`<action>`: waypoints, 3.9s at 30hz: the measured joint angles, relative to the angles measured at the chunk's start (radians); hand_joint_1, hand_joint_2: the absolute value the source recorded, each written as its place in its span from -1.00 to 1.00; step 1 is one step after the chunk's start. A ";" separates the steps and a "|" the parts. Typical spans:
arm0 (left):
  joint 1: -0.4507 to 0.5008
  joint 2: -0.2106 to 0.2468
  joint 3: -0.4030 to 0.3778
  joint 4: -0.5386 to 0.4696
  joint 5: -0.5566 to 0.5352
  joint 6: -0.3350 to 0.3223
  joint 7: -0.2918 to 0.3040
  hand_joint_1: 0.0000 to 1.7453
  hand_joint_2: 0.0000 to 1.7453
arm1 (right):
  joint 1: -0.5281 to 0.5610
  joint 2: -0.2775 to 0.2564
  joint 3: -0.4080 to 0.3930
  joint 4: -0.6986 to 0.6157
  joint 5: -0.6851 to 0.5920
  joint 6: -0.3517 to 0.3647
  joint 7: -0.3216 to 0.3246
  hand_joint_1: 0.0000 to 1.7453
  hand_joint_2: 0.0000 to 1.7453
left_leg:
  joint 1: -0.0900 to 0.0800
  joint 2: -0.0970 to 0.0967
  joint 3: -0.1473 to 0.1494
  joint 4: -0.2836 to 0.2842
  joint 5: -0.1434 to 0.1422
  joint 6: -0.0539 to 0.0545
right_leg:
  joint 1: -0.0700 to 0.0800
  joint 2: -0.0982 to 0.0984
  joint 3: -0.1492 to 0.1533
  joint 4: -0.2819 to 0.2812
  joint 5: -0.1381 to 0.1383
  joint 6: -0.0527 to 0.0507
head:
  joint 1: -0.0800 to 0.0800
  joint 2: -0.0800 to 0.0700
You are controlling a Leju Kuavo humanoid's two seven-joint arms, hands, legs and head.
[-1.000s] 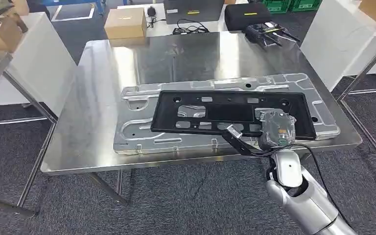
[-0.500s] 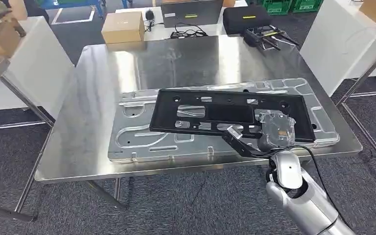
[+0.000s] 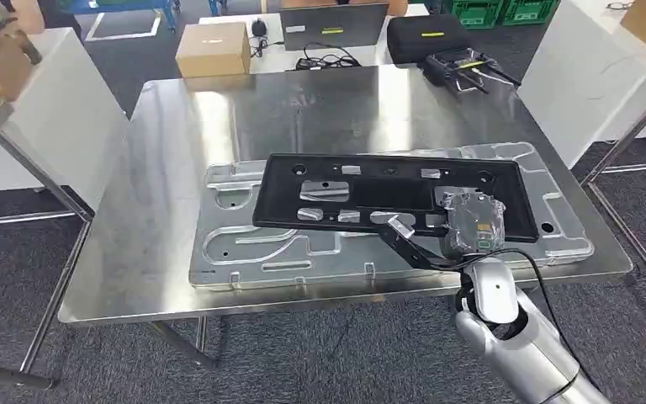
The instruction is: Take the parts from the cabinet and place them on the table.
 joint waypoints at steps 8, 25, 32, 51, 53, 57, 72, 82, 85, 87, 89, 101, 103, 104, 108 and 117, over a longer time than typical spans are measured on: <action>0.009 0.001 0.013 0.006 0.000 -0.011 -0.010 -1.00 1.00 | 0.018 -0.006 0.000 0.003 -0.004 -0.005 0.000 1.00 1.00 | 0.003 -0.003 0.044 -0.006 -0.026 0.012 | -0.006 -0.004 -0.141 0.209 -0.017 0.012 | 0.000 0.000; 0.011 0.002 0.022 0.025 -0.003 -0.014 -0.027 -1.00 1.00 | 0.013 -0.010 0.000 0.005 -0.007 -0.011 -0.008 1.00 1.00 | 0.008 0.000 -0.026 0.045 0.013 -0.026 | -0.004 -0.002 -0.006 -0.001 0.019 -0.033 | 0.000 0.000; 0.013 0.003 0.037 0.038 0.000 -0.019 -0.038 -1.00 1.00 | 0.010 -0.010 -0.001 0.006 -0.013 -0.018 -0.024 1.00 1.00 | 0.003 0.001 0.023 -0.024 0.006 0.007 | -0.001 -0.006 -0.007 0.031 -0.017 -0.001 | 0.000 0.000; 0.016 0.000 0.046 0.068 0.004 -0.029 -0.051 -1.00 1.00 | 0.002 0.006 0.004 0.044 -0.024 -0.016 -0.055 1.00 1.00 | 0.010 -0.002 -0.124 0.339 -0.191 -0.050 | -0.006 -0.005 -0.032 -0.011 0.045 -0.038 | 0.000 0.000; 0.019 0.000 0.046 0.069 0.004 -0.029 -0.051 -1.00 1.00 | 0.004 0.007 0.005 0.049 -0.024 -0.016 -0.055 1.00 1.00 | 0.012 -0.001 -0.126 0.296 -0.134 -0.048 | -0.006 -0.005 -0.021 -0.011 0.037 -0.036 | 0.000 0.000; 0.016 0.000 0.047 0.074 0.003 -0.029 -0.051 -1.00 1.00 | -0.001 0.012 0.005 0.054 -0.024 -0.016 -0.055 1.00 1.00 | -0.001 0.000 0.000 0.000 0.000 -0.023 | 0.001 -0.003 0.004 -0.012 0.018 -0.022 | 0.000 0.000; 0.022 -0.003 0.063 0.084 0.024 -0.063 -0.133 -1.00 1.00 | 0.011 0.013 0.007 0.074 -0.034 -0.017 -0.071 1.00 1.00 | -0.004 -0.006 0.068 0.001 -0.056 -0.009 | 0.000 -0.004 -0.048 0.002 0.059 0.005 | 0.000 0.000; 0.019 -0.001 0.071 0.092 0.037 -0.080 -0.190 -1.00 1.00 | 0.011 0.012 0.007 0.079 -0.043 -0.017 -0.079 1.00 1.00 | 0.000 -0.004 0.071 -0.012 -0.057 0.012 | 0.006 0.002 -0.053 0.000 0.058 -0.015 | 0.000 0.000; 0.017 -0.001 0.078 0.096 0.043 -0.080 -0.195 -1.00 1.00 | 0.010 0.012 0.008 0.084 -0.045 -0.017 -0.089 -1.00 -1.00 | 0.002 -0.004 0.070 -0.013 -0.056 0.007 | 0.010 0.002 -0.053 0.001 0.058 -0.020 | 0.000 0.000; 0.017 -0.001 0.085 0.099 0.043 -0.083 -0.195 -1.00 1.00 | 0.010 0.012 0.008 0.086 -0.045 -0.017 -0.091 -1.00 -1.00 | 0.004 -0.004 0.070 -0.013 -0.055 -0.007 | 0.010 0.002 -0.053 0.001 0.058 -0.021 | 0.000 0.000; 0.017 -0.001 0.088 0.102 0.042 -0.083 -0.196 -1.00 1.00 | 0.010 0.012 0.008 0.089 -0.047 -0.017 -0.094 -1.00 -1.00 | 0.005 -0.004 0.070 -0.014 -0.055 -0.017 | 0.011 0.002 -0.053 0.001 0.059 -0.023 | 0.000 0.000; 0.032 -0.001 0.090 0.134 0.052 -0.082 -0.201 -1.00 1.00 | 0.009 0.014 0.019 0.112 -0.054 -0.012 -0.105 -1.00 -1.00 | 0.000 -0.004 0.069 -0.013 -0.054 -0.020 | 0.006 0.000 -0.053 0.001 0.061 -0.024 | 0.000 0.000; 0.036 -0.001 0.091 0.138 0.053 -0.082 -0.204 -1.00 1.00 | 0.009 0.015 0.022 0.115 -0.055 -0.011 -0.106 -1.00 -1.00 | 0.000 -0.004 0.069 -0.013 -0.054 -0.020 | 0.006 -0.001 -0.053 0.001 0.061 -0.024 | 0.000 0.000; 0.037 -0.001 0.092 0.140 0.053 -0.082 -0.205 -1.00 1.00 | 0.008 0.016 0.023 0.116 -0.055 -0.011 -0.107 -1.00 -1.00 | 0.000 -0.004 0.069 -0.013 -0.054 -0.020 | 0.006 -0.001 -0.053 0.001 0.061 -0.024 | 0.000 0.000; 0.038 -0.002 0.095 0.150 0.055 -0.080 -0.212 -1.00 1.00 | -0.001 0.018 0.028 0.122 -0.042 -0.026 -0.108 -1.00 -1.00 | 0.000 -0.004 0.069 -0.013 -0.054 -0.020 | 0.006 -0.001 -0.053 0.001 0.061 -0.024 | 0.000 0.000; 0.040 -0.002 0.095 0.164 0.058 -0.071 -0.211 -1.00 1.00 | -0.016 0.025 0.035 0.128 -0.043 0.013 -0.126 -1.00 -1.00 | 0.001 -0.004 0.070 -0.013 -0.054 -0.020 | 0.007 0.000 -0.053 0.001 0.061 -0.024 | 0.000 0.000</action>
